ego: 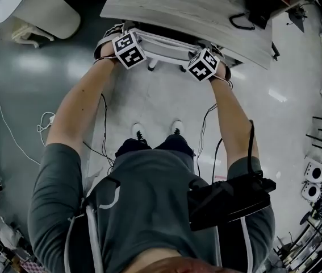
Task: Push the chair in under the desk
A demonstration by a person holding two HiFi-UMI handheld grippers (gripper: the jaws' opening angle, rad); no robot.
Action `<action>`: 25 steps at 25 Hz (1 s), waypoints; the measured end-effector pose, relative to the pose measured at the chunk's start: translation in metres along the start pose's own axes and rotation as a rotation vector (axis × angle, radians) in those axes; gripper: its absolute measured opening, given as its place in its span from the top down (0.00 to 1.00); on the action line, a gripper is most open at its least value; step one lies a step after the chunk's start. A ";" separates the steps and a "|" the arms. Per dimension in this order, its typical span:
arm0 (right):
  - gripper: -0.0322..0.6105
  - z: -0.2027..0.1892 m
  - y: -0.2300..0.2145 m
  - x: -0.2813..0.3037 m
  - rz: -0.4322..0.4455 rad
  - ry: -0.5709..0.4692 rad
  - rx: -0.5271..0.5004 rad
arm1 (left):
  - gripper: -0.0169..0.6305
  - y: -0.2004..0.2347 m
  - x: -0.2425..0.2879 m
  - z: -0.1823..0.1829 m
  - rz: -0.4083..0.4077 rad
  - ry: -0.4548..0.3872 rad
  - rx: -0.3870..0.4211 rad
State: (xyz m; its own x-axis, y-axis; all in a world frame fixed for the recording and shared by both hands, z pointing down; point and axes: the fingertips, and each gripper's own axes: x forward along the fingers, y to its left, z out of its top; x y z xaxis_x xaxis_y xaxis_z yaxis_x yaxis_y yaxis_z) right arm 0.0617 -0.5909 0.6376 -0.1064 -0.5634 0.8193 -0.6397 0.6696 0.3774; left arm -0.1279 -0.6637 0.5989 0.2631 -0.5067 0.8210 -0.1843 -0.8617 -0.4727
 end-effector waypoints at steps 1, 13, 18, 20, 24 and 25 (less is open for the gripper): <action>0.63 0.000 -0.001 -0.007 0.001 -0.007 0.024 | 0.58 -0.001 -0.012 0.000 -0.008 -0.035 -0.055; 0.63 0.029 -0.009 -0.127 0.029 -0.265 0.346 | 0.60 -0.016 -0.129 0.004 -0.062 -0.399 -0.591; 0.66 0.047 -0.009 -0.195 0.077 -0.416 0.520 | 0.79 -0.024 -0.189 0.025 -0.026 -0.560 -0.625; 0.68 0.055 -0.011 -0.225 0.064 -0.488 0.550 | 0.85 -0.021 -0.211 0.031 -0.009 -0.603 -0.680; 0.74 0.067 -0.010 -0.281 0.034 -0.609 0.569 | 0.96 -0.020 -0.262 0.048 -0.014 -0.758 -0.739; 0.78 0.070 -0.009 -0.295 0.021 -0.639 0.568 | 0.96 -0.020 -0.274 0.050 -0.005 -0.791 -0.747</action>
State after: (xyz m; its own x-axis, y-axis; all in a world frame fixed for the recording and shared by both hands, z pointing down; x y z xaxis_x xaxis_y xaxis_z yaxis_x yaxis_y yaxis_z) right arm 0.0457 -0.4646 0.3622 -0.4221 -0.8328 0.3581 -0.8992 0.4347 -0.0489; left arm -0.1494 -0.5093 0.3672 0.7514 -0.6075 0.2575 -0.6406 -0.7652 0.0638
